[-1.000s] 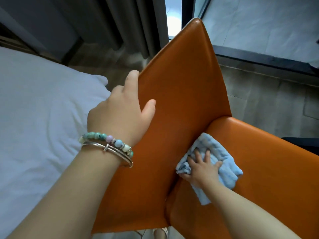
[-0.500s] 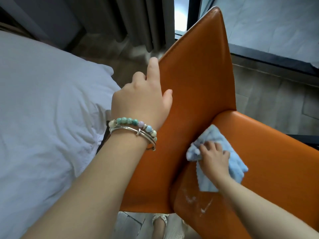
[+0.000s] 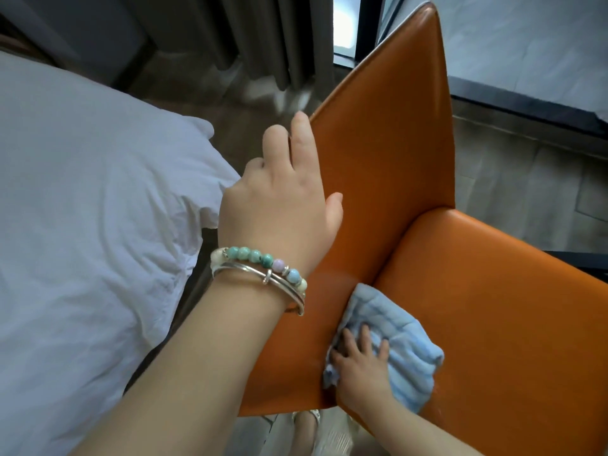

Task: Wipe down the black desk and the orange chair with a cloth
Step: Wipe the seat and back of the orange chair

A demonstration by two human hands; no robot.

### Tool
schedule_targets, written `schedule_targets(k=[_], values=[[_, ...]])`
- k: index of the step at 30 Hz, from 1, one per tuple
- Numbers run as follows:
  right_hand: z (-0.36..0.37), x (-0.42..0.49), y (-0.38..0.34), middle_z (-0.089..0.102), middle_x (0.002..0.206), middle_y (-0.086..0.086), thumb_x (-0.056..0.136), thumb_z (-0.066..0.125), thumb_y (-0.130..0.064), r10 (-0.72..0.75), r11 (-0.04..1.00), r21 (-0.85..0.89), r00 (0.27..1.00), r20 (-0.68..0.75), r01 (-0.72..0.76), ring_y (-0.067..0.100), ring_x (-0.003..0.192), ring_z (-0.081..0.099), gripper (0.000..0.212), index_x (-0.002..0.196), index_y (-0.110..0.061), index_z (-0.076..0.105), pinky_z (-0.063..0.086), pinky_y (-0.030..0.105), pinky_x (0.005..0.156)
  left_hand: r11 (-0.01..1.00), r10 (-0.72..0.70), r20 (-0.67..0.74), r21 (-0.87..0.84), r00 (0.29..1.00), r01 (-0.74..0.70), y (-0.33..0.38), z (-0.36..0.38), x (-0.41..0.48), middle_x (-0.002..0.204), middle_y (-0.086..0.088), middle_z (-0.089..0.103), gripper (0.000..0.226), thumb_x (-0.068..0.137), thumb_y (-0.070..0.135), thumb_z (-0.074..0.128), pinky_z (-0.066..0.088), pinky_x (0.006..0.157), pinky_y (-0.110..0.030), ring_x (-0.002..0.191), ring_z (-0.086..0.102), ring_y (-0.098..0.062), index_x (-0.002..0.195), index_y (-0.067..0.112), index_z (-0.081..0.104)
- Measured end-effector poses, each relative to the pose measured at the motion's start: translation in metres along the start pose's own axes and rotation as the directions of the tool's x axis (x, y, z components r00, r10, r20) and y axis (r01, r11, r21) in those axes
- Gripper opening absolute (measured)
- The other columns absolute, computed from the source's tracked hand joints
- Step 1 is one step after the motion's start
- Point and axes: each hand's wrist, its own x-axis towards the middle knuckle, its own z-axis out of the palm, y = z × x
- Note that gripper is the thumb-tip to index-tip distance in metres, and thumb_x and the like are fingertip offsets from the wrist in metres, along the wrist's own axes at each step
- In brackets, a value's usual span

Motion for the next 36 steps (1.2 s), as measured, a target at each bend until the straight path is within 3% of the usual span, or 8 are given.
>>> schedule_targets(k=[5, 9, 13, 20, 26, 30, 33, 36], values=[[-0.031, 0.003, 0.019, 0.044, 0.134, 0.004, 0.083, 0.054, -0.03, 0.064, 0.996, 0.084, 0.959, -0.275, -0.043, 0.031, 0.128, 0.036, 0.04, 0.122, -0.021, 0.056, 0.029, 0.046, 0.095, 0.999, -0.013, -0.004, 0.051, 1.0, 0.013, 0.004, -0.001, -0.001, 0.124, -0.011, 0.047, 0.082, 0.083, 0.053, 0.053, 0.031, 0.054, -0.027, 0.087, 0.058, -0.022, 0.144, 0.007, 0.02], [-0.026, 0.014, 0.008, 0.018, 0.153, 0.005, 0.088, 0.047, -0.033, 0.195, 0.979, 0.102, 0.964, -0.179, -0.179, 0.028, 0.141, 0.012, 0.056, 0.141, -0.018, 0.035, 0.02, 0.048, 0.103, 0.997, -0.024, -0.015, 0.069, 1.0, 0.025, 0.005, 0.0, 0.0, 0.119, -0.013, 0.052, 0.081, 0.081, 0.05, 0.057, 0.03, 0.053, -0.026, 0.082, 0.059, -0.023, 0.142, 0.005, 0.028], [-0.023, -0.003, -0.009, 0.067, 0.105, 0.012, 0.028, 0.085, -0.045, 0.072, 0.997, 0.002, 0.976, -0.206, -0.073, 0.038, 0.099, 0.062, 0.068, 0.086, -0.012, 0.076, 0.051, 0.056, 0.072, 0.997, -0.017, -0.027, 0.069, 1.0, 0.019, 0.005, 0.001, 0.0, 0.119, -0.014, 0.052, 0.081, 0.082, 0.051, 0.055, 0.03, 0.052, -0.027, 0.082, 0.059, -0.024, 0.141, 0.004, 0.027], [-0.006, -0.014, -0.007, 0.048, 0.125, -0.001, 0.068, 0.069, -0.038, -0.094, 0.995, -0.028, 0.989, -0.112, 0.092, 0.031, 0.128, 0.034, 0.042, 0.108, -0.028, 0.067, 0.028, 0.055, 0.099, 0.998, -0.011, -0.048, 0.056, 0.999, 0.014, 0.005, 0.002, -0.001, 0.122, -0.013, 0.049, 0.08, 0.084, 0.051, 0.053, 0.031, 0.054, -0.028, 0.086, 0.057, -0.024, 0.143, 0.006, 0.023], [-0.004, -0.029, 0.03, 0.055, 0.067, -0.016, 0.029, 0.084, -0.047, -0.217, 0.971, 0.004, 0.89, -0.401, 0.239, 0.015, 0.068, 0.058, 0.037, 0.056, -0.031, 0.065, 0.036, 0.031, 0.065, 0.997, -0.009, -0.036, 0.071, 0.999, 0.012, 0.004, 0.002, -0.001, 0.123, -0.013, 0.048, 0.079, 0.085, 0.05, 0.051, 0.032, 0.054, -0.029, 0.087, 0.057, -0.025, 0.144, 0.007, 0.021], [-0.04, 0.003, 0.053, 0.061, 0.112, 0.006, 0.057, 0.082, -0.029, 0.093, 0.982, 0.188, 0.869, -0.486, 0.0, 0.037, 0.103, 0.056, 0.039, 0.094, -0.026, 0.068, 0.043, 0.046, 0.075, 0.997, -0.011, -0.041, 0.075, 0.999, 0.014, 0.005, 0.004, 0.0, 0.122, -0.014, 0.048, 0.079, 0.085, 0.05, 0.052, 0.031, 0.054, -0.028, 0.084, 0.055, -0.024, 0.144, 0.007, 0.022], [-0.032, 0.019, 0.046, 0.009, 0.157, -0.004, 0.085, 0.05, -0.042, 0.085, 0.991, 0.12, 0.983, -0.161, -0.066, 0.033, 0.142, 0.003, 0.05, 0.133, -0.04, 0.041, 0.013, 0.062, 0.103, 0.995, -0.011, -0.033, 0.097, 0.999, 0.014, 0.005, 0.005, -0.001, 0.124, -0.014, 0.048, 0.079, 0.085, 0.051, 0.051, 0.031, 0.055, -0.028, 0.085, 0.056, -0.025, 0.144, 0.006, 0.022], [0.001, 0.003, 0.033, 0.0, 0.156, -0.009, 0.085, 0.053, -0.037, -0.038, 0.996, 0.077, 0.997, -0.06, 0.042, 0.031, 0.141, -0.002, 0.055, 0.135, -0.044, 0.032, 0.018, 0.06, 0.1, 0.997, -0.002, -0.029, 0.074, 1.0, 0.004, 0.006, 0.003, 0.0, 0.128, -0.015, 0.048, 0.079, 0.084, 0.049, 0.052, 0.033, 0.059, -0.03, 0.093, 0.057, -0.027, 0.143, 0.005, 0.023]])
